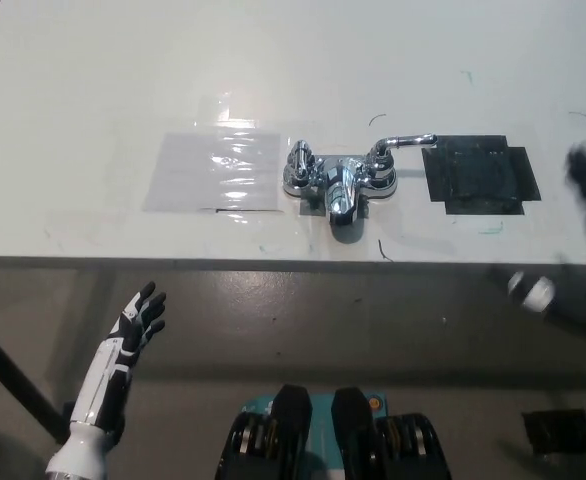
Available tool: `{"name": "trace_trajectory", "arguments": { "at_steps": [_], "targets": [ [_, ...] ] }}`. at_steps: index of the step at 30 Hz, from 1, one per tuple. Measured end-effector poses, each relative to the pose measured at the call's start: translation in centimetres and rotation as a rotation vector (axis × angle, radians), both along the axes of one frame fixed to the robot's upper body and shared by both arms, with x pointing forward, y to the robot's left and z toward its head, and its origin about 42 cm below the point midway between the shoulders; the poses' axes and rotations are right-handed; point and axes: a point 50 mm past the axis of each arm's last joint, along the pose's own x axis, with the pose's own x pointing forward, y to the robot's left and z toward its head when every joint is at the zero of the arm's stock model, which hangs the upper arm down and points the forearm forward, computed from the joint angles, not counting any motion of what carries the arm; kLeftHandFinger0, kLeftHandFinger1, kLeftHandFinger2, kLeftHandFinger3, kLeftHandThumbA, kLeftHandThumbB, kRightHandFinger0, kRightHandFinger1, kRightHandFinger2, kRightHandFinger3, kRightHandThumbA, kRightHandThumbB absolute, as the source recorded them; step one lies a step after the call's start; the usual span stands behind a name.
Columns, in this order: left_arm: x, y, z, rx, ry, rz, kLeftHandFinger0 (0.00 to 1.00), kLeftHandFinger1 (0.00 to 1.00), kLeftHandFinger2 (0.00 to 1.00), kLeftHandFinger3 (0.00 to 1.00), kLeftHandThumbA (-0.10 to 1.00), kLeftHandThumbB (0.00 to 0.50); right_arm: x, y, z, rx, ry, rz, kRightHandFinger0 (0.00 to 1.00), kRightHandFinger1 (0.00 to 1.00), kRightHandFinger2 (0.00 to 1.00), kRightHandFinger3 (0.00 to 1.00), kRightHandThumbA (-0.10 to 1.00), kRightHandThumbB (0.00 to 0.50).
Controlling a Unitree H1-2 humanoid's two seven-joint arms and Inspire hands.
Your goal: The faucet is at the center of the desk and the robot turn off the faucet by turning the right faucet handle using the right hand
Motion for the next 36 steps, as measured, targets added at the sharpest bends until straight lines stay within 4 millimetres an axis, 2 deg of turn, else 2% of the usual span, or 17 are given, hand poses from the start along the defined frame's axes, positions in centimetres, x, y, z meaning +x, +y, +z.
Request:
{"name": "trace_trajectory", "arguments": {
  "at_steps": [1,3,5,7,8,10,14,18,20,23,27,29,32,36],
  "targets": [
    [0.0,0.0,0.0,0.000,0.000,-0.001,1.00,1.00,1.00,1.00,1.00,0.226,1.2,-1.2,1.6,-0.048,-0.005,0.002,1.00,1.00,1.00,1.00,1.00,0.341],
    [0.0,0.0,0.0,-0.001,-0.001,-0.002,1.00,1.00,1.00,1.00,1.00,0.224,3.5,-2.4,4.1,-0.103,-0.013,0.010,1.00,1.00,1.00,1.00,1.00,0.306],
    [0.0,0.0,0.0,-0.001,-0.001,-0.002,1.00,1.00,1.00,1.00,1.00,0.217,5.5,-3.2,5.7,-0.117,0.005,0.017,1.00,1.00,1.00,1.00,1.00,0.303],
    [0.0,0.0,0.0,0.000,-0.002,-0.002,1.00,1.00,1.00,1.00,1.00,0.215,8.1,-3.4,7.4,-0.107,0.033,0.037,1.00,1.00,1.00,1.00,1.00,0.304],
    [0.0,0.0,0.0,0.000,-0.003,-0.003,1.00,1.00,1.00,1.00,1.00,0.208,8.9,-3.3,8.0,-0.098,0.044,0.049,1.00,1.00,1.00,1.00,1.00,0.320],
    [0.1,-0.1,0.1,0.000,-0.005,-0.006,1.00,1.00,1.00,1.00,1.00,0.213,11.2,-3.2,8.9,-0.075,0.096,0.076,1.00,1.00,1.00,1.00,1.00,0.319],
    [0.1,-0.1,0.1,0.000,-0.005,-0.008,1.00,1.00,1.00,1.00,1.00,0.221,15.1,-3.0,10.6,-0.038,0.194,0.120,1.00,1.00,1.00,1.00,1.00,0.355],
    [0.1,-0.1,0.1,-0.002,-0.005,-0.010,1.00,1.00,1.00,1.00,0.99,0.199,18.8,-2.3,11.1,-0.006,0.323,0.157,1.00,1.00,1.00,1.00,1.00,0.355],
    [0.1,-0.1,0.1,-0.003,-0.005,-0.010,1.00,1.00,1.00,1.00,0.99,0.207,20.0,-2.0,10.7,0.003,0.383,0.169,1.00,1.00,1.00,1.00,1.00,0.344],
    [0.1,-0.1,0.0,-0.005,-0.005,-0.012,1.00,1.00,1.00,1.00,0.99,0.200,21.9,-1.4,9.8,0.024,0.493,0.187,1.00,1.00,1.00,1.00,1.00,0.362],
    [0.1,-0.2,0.1,-0.006,-0.006,-0.014,1.00,1.00,1.00,1.00,0.99,0.215,23.5,-0.4,8.5,0.037,0.620,0.205,1.00,1.00,1.00,1.00,1.00,0.369],
    [0.1,-0.2,0.1,-0.006,-0.006,-0.016,1.00,1.00,1.00,1.00,1.00,0.252,24.1,0.3,8.3,0.026,0.674,0.211,1.00,1.00,1.00,1.00,1.00,0.367],
    [0.1,-0.4,0.1,-0.005,-0.006,-0.028,1.00,1.00,1.00,1.00,1.00,0.272,24.7,1.2,8.5,-0.005,0.731,0.223,1.00,1.00,1.00,1.00,1.00,0.372],
    [0.2,-0.4,0.2,-0.003,-0.009,-0.033,1.00,1.00,1.00,1.00,1.00,0.277,25.1,2.3,9.2,-0.055,0.757,0.226,1.00,1.00,1.00,1.00,1.00,0.343]
  ]
}}
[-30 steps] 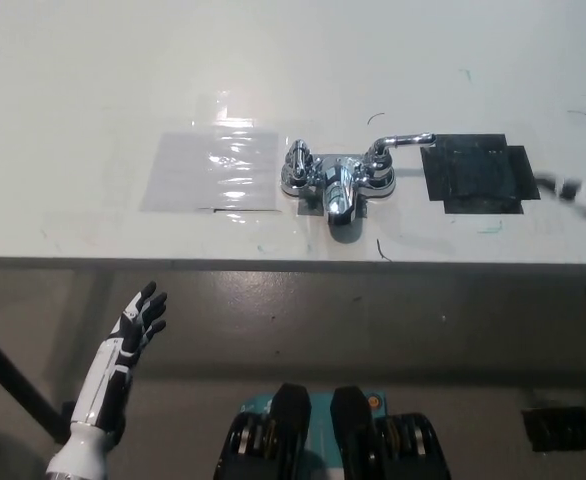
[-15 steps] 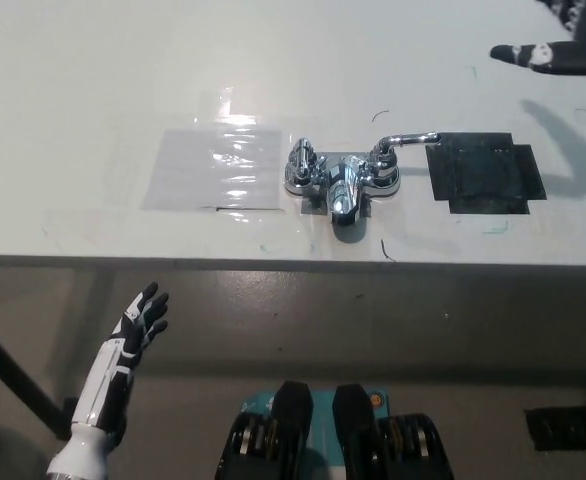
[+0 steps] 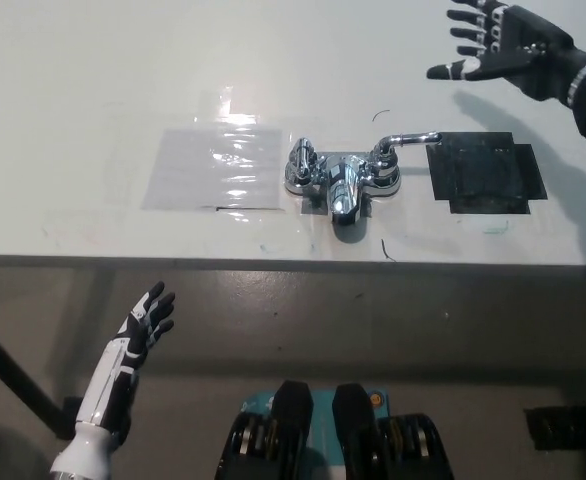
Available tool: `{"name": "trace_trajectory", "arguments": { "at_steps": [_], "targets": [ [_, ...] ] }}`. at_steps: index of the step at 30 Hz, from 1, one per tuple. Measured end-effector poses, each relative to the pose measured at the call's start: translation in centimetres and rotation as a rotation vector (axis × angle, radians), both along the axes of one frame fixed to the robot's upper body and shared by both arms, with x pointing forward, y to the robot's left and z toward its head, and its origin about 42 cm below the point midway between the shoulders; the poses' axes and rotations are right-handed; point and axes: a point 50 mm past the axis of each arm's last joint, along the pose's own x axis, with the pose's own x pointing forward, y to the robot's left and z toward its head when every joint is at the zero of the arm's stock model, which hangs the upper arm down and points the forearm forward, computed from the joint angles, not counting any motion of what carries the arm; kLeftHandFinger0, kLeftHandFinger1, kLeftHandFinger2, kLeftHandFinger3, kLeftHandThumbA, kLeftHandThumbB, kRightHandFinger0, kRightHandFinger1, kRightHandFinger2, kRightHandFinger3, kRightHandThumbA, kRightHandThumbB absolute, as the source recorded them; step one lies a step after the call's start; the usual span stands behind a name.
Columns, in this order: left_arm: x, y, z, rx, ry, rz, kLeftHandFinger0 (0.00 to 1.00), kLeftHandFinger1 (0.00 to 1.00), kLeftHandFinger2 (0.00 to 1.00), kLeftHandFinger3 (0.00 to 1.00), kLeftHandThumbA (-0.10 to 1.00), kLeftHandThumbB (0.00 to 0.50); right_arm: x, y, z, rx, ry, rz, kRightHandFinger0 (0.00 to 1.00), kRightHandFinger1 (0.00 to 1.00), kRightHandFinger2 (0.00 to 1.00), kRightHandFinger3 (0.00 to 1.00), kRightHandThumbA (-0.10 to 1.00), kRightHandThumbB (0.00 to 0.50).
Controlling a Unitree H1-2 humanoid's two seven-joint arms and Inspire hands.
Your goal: The faucet is at the center of the desk and the robot turn off the faucet by turning the right faucet handle using the right hand
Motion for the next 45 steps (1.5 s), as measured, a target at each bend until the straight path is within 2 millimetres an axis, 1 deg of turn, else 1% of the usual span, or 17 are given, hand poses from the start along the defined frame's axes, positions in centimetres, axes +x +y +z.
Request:
{"name": "trace_trajectory", "arguments": {
  "at_steps": [1,3,6,7,9,11,12,14,16,18,23,27,33,35,37,42,45],
  "targets": [
    [0.0,0.0,0.0,0.000,0.000,0.000,1.00,1.00,1.00,1.00,1.00,0.277,0.0,0.2,0.0,-0.010,0.005,0.003,1.00,1.00,1.00,1.00,1.00,0.356],
    [0.0,0.0,0.0,0.001,-0.001,0.000,1.00,1.00,1.00,1.00,1.00,0.278,0.1,0.7,-0.3,-0.025,0.018,0.009,1.00,1.00,1.00,1.00,1.00,0.361],
    [0.1,0.0,0.1,0.001,-0.003,-0.001,1.00,1.00,1.00,1.00,0.99,0.266,0.0,1.4,-1.2,-0.047,0.043,0.017,1.00,1.00,1.00,1.00,1.00,0.387],
    [0.1,0.0,0.1,0.002,-0.004,-0.002,1.00,1.00,1.00,1.00,0.99,0.266,0.0,1.7,-1.4,-0.054,0.050,0.020,1.00,1.00,1.00,1.00,1.00,0.370],
    [0.2,0.0,0.2,0.002,-0.006,-0.002,1.00,1.00,1.00,1.00,0.99,0.269,0.0,2.0,-1.7,-0.063,0.056,0.025,1.00,1.00,1.00,1.00,1.00,0.377],
    [0.3,0.0,0.2,0.002,-0.008,-0.004,1.00,1.00,1.00,1.00,0.99,0.269,0.0,2.5,-1.9,-0.072,0.062,0.034,1.00,1.00,1.00,1.00,1.00,0.397],
    [0.3,-0.1,0.3,0.002,-0.009,-0.005,1.00,1.00,1.00,1.00,0.99,0.271,-0.1,2.7,-2.1,-0.074,0.065,0.037,1.00,1.00,1.00,1.00,1.00,0.383],
    [0.3,-0.1,0.3,0.002,-0.010,-0.006,1.00,1.00,1.00,1.00,0.99,0.274,-0.1,3.0,-2.2,-0.075,0.069,0.042,1.00,1.00,1.00,1.00,1.00,0.381],
    [0.3,-0.1,0.3,0.002,-0.010,-0.006,1.00,1.00,1.00,1.00,0.99,0.275,-0.1,3.3,-2.5,-0.080,0.074,0.046,1.00,1.00,1.00,1.00,1.00,0.352],
    [0.3,-0.1,0.3,0.002,-0.010,-0.007,1.00,1.00,1.00,1.00,1.00,0.274,-0.2,3.4,-2.8,-0.087,0.080,0.048,1.00,1.00,1.00,1.00,1.00,0.365],
    [0.3,-0.2,0.3,0.002,-0.010,-0.008,1.00,1.00,1.00,1.00,0.99,0.278,-0.4,3.4,-4.0,-0.109,0.101,0.048,1.00,1.00,1.00,1.00,1.00,0.370],
    [0.3,-0.2,0.3,0.002,-0.010,-0.008,1.00,1.00,1.00,1.00,0.99,0.277,-0.7,3.5,-4.9,-0.119,0.117,0.044,1.00,1.00,1.00,1.00,1.00,0.354],
    [0.3,-0.2,0.3,0.002,-0.010,-0.008,1.00,1.00,1.00,1.00,0.99,0.264,-1.1,3.3,-6.7,-0.136,0.145,0.034,1.00,1.00,1.00,1.00,1.00,0.361],
    [0.3,-0.2,0.3,0.003,-0.010,-0.009,1.00,1.00,1.00,1.00,0.99,0.280,-1.2,3.2,-7.0,-0.142,0.150,0.030,1.00,1.00,1.00,1.00,1.00,0.359],
    [0.3,-0.2,0.3,0.003,-0.011,-0.009,1.00,1.00,1.00,1.00,0.99,0.269,-1.2,3.2,-7.0,-0.147,0.150,0.028,1.00,1.00,1.00,1.00,1.00,0.367],
    [0.3,-0.1,0.3,0.004,-0.011,-0.009,1.00,1.00,1.00,1.00,0.99,0.272,-1.2,3.3,-7.1,-0.152,0.150,0.028,1.00,1.00,1.00,1.00,1.00,0.384],
    [0.3,-0.1,0.3,0.005,-0.011,-0.009,1.00,1.00,1.00,1.00,0.99,0.268,-1.2,3.3,-7.1,-0.145,0.150,0.029,1.00,1.00,1.00,1.00,1.00,0.381]
  ]
}}
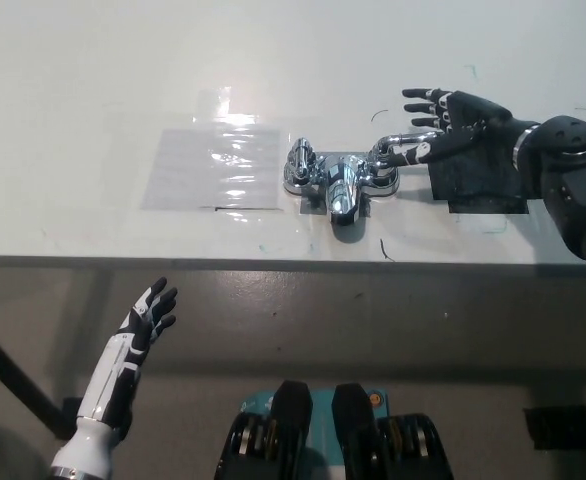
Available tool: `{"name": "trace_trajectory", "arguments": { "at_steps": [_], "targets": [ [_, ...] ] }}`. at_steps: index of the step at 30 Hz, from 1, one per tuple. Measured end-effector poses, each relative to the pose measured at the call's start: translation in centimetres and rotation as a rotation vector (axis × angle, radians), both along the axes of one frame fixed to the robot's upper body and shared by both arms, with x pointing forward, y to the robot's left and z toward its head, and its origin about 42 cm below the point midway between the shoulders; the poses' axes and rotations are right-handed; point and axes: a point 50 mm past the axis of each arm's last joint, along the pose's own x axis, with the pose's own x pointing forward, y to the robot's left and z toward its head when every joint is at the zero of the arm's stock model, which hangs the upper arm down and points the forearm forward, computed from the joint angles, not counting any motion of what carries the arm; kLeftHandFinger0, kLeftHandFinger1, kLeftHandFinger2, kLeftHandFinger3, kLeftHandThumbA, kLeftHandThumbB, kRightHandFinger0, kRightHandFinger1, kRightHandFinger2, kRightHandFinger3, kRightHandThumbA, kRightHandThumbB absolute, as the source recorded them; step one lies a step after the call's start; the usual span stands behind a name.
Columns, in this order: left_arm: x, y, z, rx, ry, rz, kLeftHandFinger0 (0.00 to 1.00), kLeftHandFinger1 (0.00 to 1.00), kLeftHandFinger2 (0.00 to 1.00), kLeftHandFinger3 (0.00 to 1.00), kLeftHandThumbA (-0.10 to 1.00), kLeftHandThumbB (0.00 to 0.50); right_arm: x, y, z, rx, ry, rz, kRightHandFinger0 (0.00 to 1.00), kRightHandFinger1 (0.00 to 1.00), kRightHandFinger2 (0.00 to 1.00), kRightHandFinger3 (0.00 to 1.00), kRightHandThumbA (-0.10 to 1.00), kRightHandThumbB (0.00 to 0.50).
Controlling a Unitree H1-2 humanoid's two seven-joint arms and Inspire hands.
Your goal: The faucet is at the center of the desk and the robot turn off the faucet by turning the right faucet handle using the right hand
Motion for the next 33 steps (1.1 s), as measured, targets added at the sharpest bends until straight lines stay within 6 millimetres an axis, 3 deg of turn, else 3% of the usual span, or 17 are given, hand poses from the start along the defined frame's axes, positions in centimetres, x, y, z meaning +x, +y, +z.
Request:
{"name": "trace_trajectory", "arguments": {
  "at_steps": [8,13,18,19,20,24,27,31,33],
  "targets": [
    [0.0,0.0,0.0,0.000,0.000,0.000,1.00,1.00,1.00,1.00,0.99,0.271,-0.1,1.3,-0.1,0.045,0.010,0.033,1.00,1.00,1.00,1.00,1.00,0.432],
    [0.0,0.0,0.0,0.001,0.000,0.000,1.00,1.00,1.00,1.00,0.98,0.277,-0.1,1.6,-0.1,0.068,0.013,0.044,1.00,1.00,1.00,1.00,1.00,0.419],
    [0.1,0.0,0.1,0.001,-0.003,-0.001,1.00,1.00,1.00,1.00,0.97,0.248,-0.2,2.0,-0.2,0.075,0.015,0.058,1.00,1.00,1.00,1.00,1.00,0.412],
    [0.1,0.0,0.1,0.001,-0.003,-0.001,1.00,1.00,1.00,1.00,0.96,0.242,-0.2,2.0,-0.3,0.076,0.017,0.063,1.00,1.00,1.00,1.00,1.00,0.391],
    [0.1,0.0,0.1,0.001,-0.003,-0.001,1.00,1.00,1.00,1.00,0.96,0.240,-0.2,2.1,-0.3,0.076,0.018,0.067,1.00,1.00,1.00,1.00,1.00,0.422],
    [0.1,0.0,0.1,0.005,-0.003,-0.001,1.00,1.00,1.00,1.00,0.94,0.229,-0.4,2.2,-0.6,0.078,0.025,0.097,1.00,1.00,1.00,1.00,1.00,0.442],
    [0.1,0.1,0.1,0.010,-0.003,-0.001,1.00,1.00,1.00,1.00,0.94,0.218,-0.5,2.3,-0.8,0.079,0.024,0.123,1.00,1.00,1.00,1.00,1.00,0.422],
    [0.1,0.1,0.2,0.013,-0.005,-0.001,1.00,1.00,1.00,1.00,0.94,0.225,-0.8,2.3,-1.0,0.082,0.019,0.170,1.00,1.00,1.00,1.00,1.00,0.437],
    [0.2,0.1,0.2,0.015,-0.006,-0.001,1.00,1.00,1.00,1.00,0.94,0.229,-0.9,2.3,-1.1,0.085,0.014,0.196,1.00,1.00,1.00,1.00,1.00,0.411]
  ]
}}
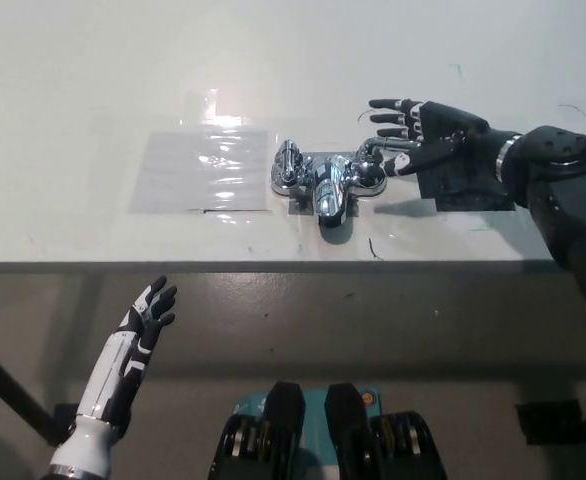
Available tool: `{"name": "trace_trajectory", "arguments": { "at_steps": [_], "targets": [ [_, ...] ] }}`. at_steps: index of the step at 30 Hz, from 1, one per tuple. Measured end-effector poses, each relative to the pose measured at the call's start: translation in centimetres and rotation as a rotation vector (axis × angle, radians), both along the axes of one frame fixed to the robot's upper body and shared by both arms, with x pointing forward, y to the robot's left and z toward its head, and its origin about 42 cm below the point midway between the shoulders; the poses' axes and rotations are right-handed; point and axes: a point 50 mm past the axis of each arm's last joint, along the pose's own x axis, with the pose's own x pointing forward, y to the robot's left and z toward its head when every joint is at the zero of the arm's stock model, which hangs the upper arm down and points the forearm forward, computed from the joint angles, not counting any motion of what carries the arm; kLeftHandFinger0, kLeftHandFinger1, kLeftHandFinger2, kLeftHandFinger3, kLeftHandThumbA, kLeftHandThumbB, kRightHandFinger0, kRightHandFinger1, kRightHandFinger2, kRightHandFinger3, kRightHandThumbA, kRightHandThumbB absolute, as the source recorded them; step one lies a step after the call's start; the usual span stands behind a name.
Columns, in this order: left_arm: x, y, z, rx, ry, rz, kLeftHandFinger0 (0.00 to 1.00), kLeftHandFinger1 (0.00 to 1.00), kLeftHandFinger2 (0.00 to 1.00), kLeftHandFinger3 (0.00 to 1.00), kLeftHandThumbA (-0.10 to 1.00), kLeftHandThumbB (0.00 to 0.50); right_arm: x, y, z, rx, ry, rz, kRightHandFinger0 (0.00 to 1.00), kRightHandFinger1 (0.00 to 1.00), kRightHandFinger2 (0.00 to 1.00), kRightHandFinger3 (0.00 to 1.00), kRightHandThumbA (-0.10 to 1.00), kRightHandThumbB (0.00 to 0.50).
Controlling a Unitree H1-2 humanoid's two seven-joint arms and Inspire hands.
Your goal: The faucet is at the center of the desk and the robot turn off the faucet by turning the right faucet handle using the right hand
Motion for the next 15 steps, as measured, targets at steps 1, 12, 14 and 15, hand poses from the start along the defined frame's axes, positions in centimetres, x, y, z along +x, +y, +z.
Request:
{"name": "trace_trajectory", "arguments": {
  "at_steps": [1,12,14,15],
  "targets": [
    [0.0,0.0,0.0,0.001,-0.001,0.000,1.00,1.00,1.00,1.00,0.95,0.235,-0.1,0.0,-0.1,0.002,-0.004,0.015,1.00,1.00,1.00,1.00,1.00,0.402],
    [0.0,0.0,0.1,0.008,-0.005,0.000,1.00,1.00,1.00,1.00,0.96,0.230,-1.9,-0.4,-1.5,0.080,-0.087,0.067,1.00,1.00,1.00,1.00,1.00,0.372],
    [0.0,0.1,0.2,0.009,-0.005,0.000,1.00,1.00,1.00,1.00,0.96,0.228,-2.5,-0.5,-1.8,0.106,-0.107,0.064,1.00,1.00,1.00,1.00,1.00,0.383],
    [0.0,0.1,0.2,0.009,-0.005,0.000,1.00,1.00,1.00,1.00,0.96,0.226,-2.6,-0.5,-1.8,0.111,-0.114,0.064,1.00,1.00,1.00,1.00,1.00,0.386]
  ]
}}
